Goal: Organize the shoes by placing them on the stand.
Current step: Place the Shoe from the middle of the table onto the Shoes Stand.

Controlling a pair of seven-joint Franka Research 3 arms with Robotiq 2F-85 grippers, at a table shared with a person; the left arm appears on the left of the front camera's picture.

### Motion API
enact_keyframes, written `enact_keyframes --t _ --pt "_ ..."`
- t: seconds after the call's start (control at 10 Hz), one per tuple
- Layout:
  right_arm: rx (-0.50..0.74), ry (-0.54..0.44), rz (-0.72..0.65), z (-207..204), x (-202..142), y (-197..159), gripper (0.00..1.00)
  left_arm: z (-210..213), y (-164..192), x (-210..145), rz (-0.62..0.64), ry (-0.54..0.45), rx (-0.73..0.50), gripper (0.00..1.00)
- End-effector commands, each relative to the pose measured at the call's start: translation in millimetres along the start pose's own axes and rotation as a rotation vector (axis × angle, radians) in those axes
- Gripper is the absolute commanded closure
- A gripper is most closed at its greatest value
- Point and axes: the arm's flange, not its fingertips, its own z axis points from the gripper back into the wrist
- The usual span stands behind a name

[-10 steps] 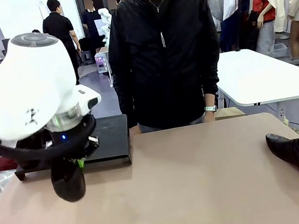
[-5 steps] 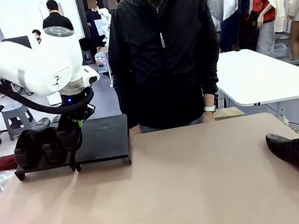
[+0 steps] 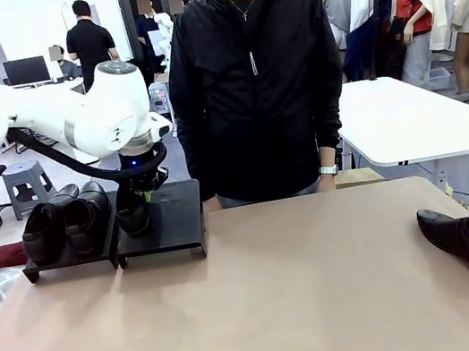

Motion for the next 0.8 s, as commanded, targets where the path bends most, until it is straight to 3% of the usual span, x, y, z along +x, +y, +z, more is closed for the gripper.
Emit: enact_keyframes --t 0.0,0.3,0.4,0.5,0.7 --pt "-0.008 0.01 0.018 3.9 0.1 -1.3 0.0 -7.2 -4.6 10.4 0.039 -0.013 0.034 1.0" --pt "-0.008 0.01 0.018 3.9 0.1 -1.3 0.0 -16.9 -9.0 11.5 -0.005 0.042 0.058 1.0" --pt "-0.008 0.01 0.018 3.9 0.1 -1.3 0.0 -16.9 -9.3 11.0 -0.009 0.049 0.064 0.55" --pt "-0.008 0.01 0.018 3.9 0.1 -1.3 0.0 -16.2 -9.4 9.5 -0.006 0.047 0.07 0.0" --pt "-0.008 0.01 0.018 3.9 0.1 -1.3 0.0 -4.3 -6.8 2.9 0.003 0.028 0.073 0.0"
